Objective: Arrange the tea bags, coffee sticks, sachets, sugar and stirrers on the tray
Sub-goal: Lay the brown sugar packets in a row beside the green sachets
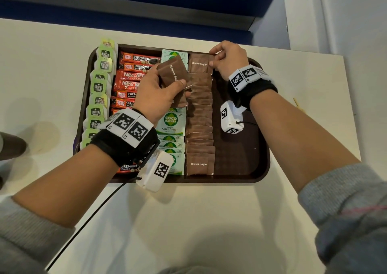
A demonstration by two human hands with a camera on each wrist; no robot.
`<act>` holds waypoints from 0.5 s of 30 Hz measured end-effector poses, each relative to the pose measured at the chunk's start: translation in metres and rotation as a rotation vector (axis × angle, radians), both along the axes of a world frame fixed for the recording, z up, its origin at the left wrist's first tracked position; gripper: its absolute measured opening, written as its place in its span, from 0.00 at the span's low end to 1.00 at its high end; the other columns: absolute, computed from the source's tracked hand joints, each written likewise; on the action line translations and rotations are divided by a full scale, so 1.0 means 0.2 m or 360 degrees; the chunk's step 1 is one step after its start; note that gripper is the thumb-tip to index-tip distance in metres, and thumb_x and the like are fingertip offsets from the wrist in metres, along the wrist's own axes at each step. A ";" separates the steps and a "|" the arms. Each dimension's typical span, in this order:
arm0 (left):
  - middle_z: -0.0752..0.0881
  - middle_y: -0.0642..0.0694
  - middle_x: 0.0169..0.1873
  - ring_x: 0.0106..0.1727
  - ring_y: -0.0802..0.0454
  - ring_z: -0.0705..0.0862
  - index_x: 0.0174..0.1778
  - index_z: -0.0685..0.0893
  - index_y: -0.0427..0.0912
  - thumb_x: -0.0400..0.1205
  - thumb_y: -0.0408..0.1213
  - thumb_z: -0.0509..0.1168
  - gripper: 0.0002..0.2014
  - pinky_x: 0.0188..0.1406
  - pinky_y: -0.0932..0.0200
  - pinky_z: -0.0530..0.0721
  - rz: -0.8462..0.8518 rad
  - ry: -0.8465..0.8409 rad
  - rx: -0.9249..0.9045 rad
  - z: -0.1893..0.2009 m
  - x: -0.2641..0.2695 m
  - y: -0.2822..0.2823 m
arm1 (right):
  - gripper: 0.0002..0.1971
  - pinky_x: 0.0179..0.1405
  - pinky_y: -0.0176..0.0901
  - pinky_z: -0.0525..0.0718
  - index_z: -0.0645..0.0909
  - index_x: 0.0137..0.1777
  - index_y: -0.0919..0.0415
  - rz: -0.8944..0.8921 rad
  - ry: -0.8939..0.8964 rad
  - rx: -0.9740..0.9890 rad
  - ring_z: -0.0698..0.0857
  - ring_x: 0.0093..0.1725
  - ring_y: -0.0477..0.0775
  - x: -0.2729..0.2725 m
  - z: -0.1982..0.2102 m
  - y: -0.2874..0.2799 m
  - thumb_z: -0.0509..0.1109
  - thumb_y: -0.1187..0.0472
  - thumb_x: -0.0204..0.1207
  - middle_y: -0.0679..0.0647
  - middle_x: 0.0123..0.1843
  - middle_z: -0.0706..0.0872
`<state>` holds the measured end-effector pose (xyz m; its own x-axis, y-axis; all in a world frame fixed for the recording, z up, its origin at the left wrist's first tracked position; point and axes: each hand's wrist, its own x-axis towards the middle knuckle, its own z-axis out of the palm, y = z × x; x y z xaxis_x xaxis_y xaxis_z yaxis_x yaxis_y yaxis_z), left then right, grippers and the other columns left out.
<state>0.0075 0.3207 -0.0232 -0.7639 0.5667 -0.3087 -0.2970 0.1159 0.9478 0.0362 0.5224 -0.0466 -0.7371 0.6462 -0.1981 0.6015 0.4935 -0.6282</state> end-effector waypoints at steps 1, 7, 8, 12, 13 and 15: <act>0.88 0.38 0.48 0.39 0.50 0.90 0.63 0.78 0.33 0.80 0.27 0.67 0.15 0.31 0.63 0.85 -0.0004 0.0003 -0.0006 0.00 0.00 0.00 | 0.12 0.57 0.45 0.84 0.82 0.55 0.59 0.0000 0.0002 -0.0009 0.86 0.45 0.51 0.00 0.00 0.00 0.74 0.66 0.73 0.52 0.40 0.84; 0.88 0.40 0.46 0.35 0.53 0.90 0.63 0.77 0.34 0.81 0.26 0.66 0.15 0.30 0.64 0.86 0.0000 -0.0045 -0.0012 0.01 0.01 0.01 | 0.13 0.48 0.33 0.78 0.82 0.57 0.59 -0.0023 -0.0002 0.0083 0.84 0.48 0.48 0.03 0.03 0.00 0.74 0.63 0.73 0.55 0.48 0.88; 0.88 0.41 0.46 0.36 0.52 0.91 0.62 0.78 0.35 0.81 0.26 0.67 0.14 0.32 0.62 0.87 -0.0008 -0.0037 -0.0024 0.01 0.01 0.01 | 0.12 0.46 0.31 0.76 0.82 0.57 0.59 -0.0038 0.0013 0.0117 0.84 0.48 0.48 0.04 0.03 0.00 0.74 0.62 0.74 0.55 0.49 0.88; 0.89 0.42 0.43 0.33 0.53 0.90 0.59 0.80 0.37 0.81 0.27 0.67 0.11 0.32 0.60 0.88 -0.0032 -0.0033 -0.0071 0.02 0.02 0.01 | 0.12 0.36 0.21 0.71 0.84 0.54 0.56 -0.0016 0.0123 0.0171 0.80 0.43 0.43 0.07 0.09 -0.04 0.71 0.51 0.76 0.48 0.44 0.84; 0.89 0.41 0.44 0.32 0.53 0.89 0.58 0.80 0.38 0.80 0.27 0.67 0.11 0.33 0.61 0.88 -0.0036 -0.0032 -0.0072 0.02 0.03 0.01 | 0.12 0.38 0.22 0.74 0.84 0.52 0.55 0.0045 0.0163 0.0132 0.81 0.43 0.42 0.08 0.11 -0.06 0.70 0.48 0.76 0.46 0.43 0.84; 0.89 0.41 0.47 0.34 0.51 0.89 0.53 0.82 0.44 0.79 0.29 0.69 0.09 0.38 0.55 0.88 -0.0056 0.0005 -0.0095 0.03 0.04 0.01 | 0.13 0.44 0.33 0.84 0.84 0.49 0.55 0.0196 0.0288 -0.0088 0.85 0.41 0.43 0.10 0.17 -0.12 0.68 0.46 0.77 0.45 0.40 0.85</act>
<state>0.0155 0.3230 -0.0180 -0.7450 0.5739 -0.3401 -0.2886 0.1823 0.9399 0.0562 0.4983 -0.0130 -0.8366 0.5406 -0.0881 0.4137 0.5182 -0.7485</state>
